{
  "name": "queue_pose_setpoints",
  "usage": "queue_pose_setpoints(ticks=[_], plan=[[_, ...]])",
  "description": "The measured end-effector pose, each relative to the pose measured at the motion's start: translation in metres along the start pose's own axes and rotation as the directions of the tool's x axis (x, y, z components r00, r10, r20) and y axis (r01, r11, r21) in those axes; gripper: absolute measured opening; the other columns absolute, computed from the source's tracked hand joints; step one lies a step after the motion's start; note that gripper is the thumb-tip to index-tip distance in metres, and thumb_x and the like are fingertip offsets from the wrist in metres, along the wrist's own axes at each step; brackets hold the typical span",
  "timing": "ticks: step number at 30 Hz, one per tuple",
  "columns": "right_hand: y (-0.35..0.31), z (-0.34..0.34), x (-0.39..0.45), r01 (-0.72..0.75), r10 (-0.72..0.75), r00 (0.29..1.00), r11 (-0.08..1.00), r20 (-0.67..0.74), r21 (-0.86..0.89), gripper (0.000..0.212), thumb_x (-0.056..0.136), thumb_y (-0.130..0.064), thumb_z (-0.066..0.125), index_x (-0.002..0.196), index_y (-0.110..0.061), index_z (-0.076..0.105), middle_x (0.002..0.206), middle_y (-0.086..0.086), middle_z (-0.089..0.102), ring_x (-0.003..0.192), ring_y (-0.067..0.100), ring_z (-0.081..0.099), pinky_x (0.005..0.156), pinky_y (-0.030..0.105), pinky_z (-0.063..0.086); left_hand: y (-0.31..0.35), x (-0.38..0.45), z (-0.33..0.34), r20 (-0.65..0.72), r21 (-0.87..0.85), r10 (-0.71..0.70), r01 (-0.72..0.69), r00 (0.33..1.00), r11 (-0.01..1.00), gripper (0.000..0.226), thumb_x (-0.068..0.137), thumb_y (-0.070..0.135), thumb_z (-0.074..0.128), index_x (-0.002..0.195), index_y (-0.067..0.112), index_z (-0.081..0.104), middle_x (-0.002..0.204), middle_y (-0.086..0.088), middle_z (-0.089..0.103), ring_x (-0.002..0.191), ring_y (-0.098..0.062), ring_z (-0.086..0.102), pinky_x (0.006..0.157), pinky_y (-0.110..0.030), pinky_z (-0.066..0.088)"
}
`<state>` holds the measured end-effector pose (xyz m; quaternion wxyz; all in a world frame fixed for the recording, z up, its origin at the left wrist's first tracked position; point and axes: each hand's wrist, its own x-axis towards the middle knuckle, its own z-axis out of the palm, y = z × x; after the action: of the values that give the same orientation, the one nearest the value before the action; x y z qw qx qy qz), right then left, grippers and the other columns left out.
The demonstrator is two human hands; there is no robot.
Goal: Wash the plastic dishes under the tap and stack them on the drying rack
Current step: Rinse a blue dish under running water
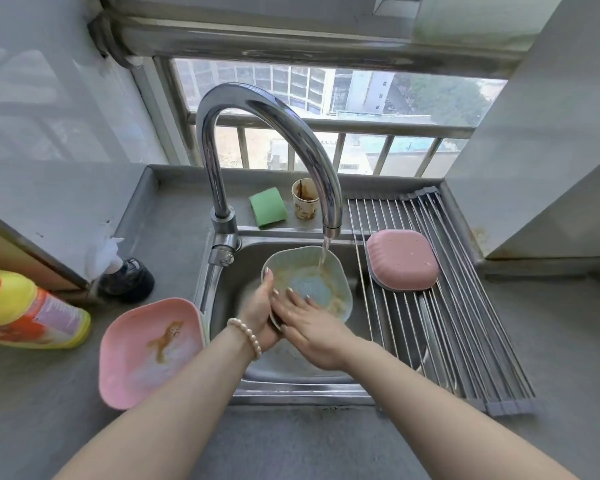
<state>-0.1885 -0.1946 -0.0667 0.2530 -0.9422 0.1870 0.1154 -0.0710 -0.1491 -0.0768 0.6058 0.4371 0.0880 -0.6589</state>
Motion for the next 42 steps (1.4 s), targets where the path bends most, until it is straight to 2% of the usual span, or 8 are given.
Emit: queue_pose_setpoints(ticks=[5,9,14,18,20,29,34,42], plan=[[0.031,0.001,-0.008,-0.241,0.236,0.97,0.966,-0.057,-0.096,0.06,0.102,-0.044,0.02,0.151,-0.009,0.014,0.16,0.01,0.01,0.147,0.021,0.005,0.119,0.032,-0.004,0.005,-0.002,0.006,-0.212,0.383,0.238,-0.143,0.948,0.913,0.019,0.102,0.034,0.034,0.11,0.021,0.046,0.109,-0.013,0.061,0.084,-0.03,0.063,0.07,-0.049,0.053],[0.02,-0.015,0.028,-0.387,0.391,0.916,0.92,-0.087,0.065,0.067,0.101,-0.048,0.018,0.153,-0.009,0.0,0.16,0.012,-0.006,0.147,0.027,-0.004,0.119,0.039,-0.002,-0.009,-0.006,0.015,-0.181,0.332,0.102,-0.037,0.978,0.942,0.042,0.101,0.045,0.029,0.124,0.016,0.05,0.107,-0.012,0.065,0.082,-0.026,0.064,0.06,-0.041,0.056],[-0.005,-0.012,0.03,-0.128,0.128,0.992,0.98,0.012,0.151,0.057,0.101,-0.026,0.025,0.153,-0.021,0.003,0.16,0.008,0.01,0.147,0.024,0.003,0.119,0.039,0.002,-0.006,-0.003,0.004,-0.122,0.172,0.019,0.002,0.992,0.985,0.065,0.086,0.073,0.022,0.113,0.027,0.06,0.117,-0.001,0.065,0.105,-0.021,0.061,0.07,-0.039,0.053],[-0.003,-0.019,0.008,-0.124,0.17,0.979,0.934,-0.112,0.335,0.046,0.078,-0.027,0.043,0.116,-0.018,0.068,0.112,0.013,0.068,0.107,0.024,0.057,0.092,0.032,0.043,-0.007,-0.001,0.001,-0.163,0.212,-0.035,0.07,0.986,0.975,0.081,0.086,0.075,0.018,0.104,0.012,0.066,0.103,-0.011,0.071,0.09,-0.028,0.067,0.076,-0.046,0.055],[0.003,-0.031,-0.003,-0.133,0.234,0.934,0.929,-0.269,0.346,0.028,0.079,-0.024,0.056,0.095,-0.014,0.077,0.093,0.004,0.074,0.09,0.017,0.064,0.086,0.032,0.048,-0.005,0.0,0.0,-0.155,0.234,-0.03,0.067,0.987,0.97,0.081,0.087,0.072,0.015,0.102,0.012,0.066,0.102,-0.014,0.071,0.092,-0.03,0.067,0.085,-0.049,0.052],[0.002,-0.098,-0.03,0.203,0.283,0.547,0.869,-0.788,0.452,0.046,0.072,-0.055,0.065,0.052,-0.014,0.058,0.048,-0.007,0.053,0.05,0.007,0.047,0.056,0.026,0.042,0.005,-0.002,0.006,-0.091,0.322,-0.039,0.067,0.995,0.944,0.078,0.085,0.074,0.015,0.11,0.018,0.063,0.104,-0.011,0.072,0.095,-0.029,0.068,0.08,-0.046,0.054],[0.002,-0.108,-0.025,0.165,0.29,0.495,0.894,-0.819,0.417,0.032,0.074,-0.027,0.08,0.053,-0.03,0.057,0.05,-0.015,0.054,0.049,0.003,0.05,0.055,0.02,0.041,0.005,0.0,0.011,-0.065,0.347,-0.054,0.074,0.996,0.935,0.077,0.085,0.075,0.015,0.111,0.019,0.062,0.106,-0.011,0.071,0.096,-0.029,0.067,0.079,-0.046,0.054],[0.025,-0.126,-0.02,0.148,0.32,0.489,0.886,-0.811,0.439,0.022,0.07,-0.044,0.077,0.06,-0.025,0.068,0.057,-0.007,0.065,0.052,0.01,0.058,0.062,0.044,0.054,0.011,0.009,0.009,-0.043,0.349,-0.058,0.069,0.997,0.934,0.079,0.081,0.078,0.017,0.112,0.021,0.062,0.109,-0.011,0.069,0.1,-0.032,0.066,0.084,-0.05,0.053]])
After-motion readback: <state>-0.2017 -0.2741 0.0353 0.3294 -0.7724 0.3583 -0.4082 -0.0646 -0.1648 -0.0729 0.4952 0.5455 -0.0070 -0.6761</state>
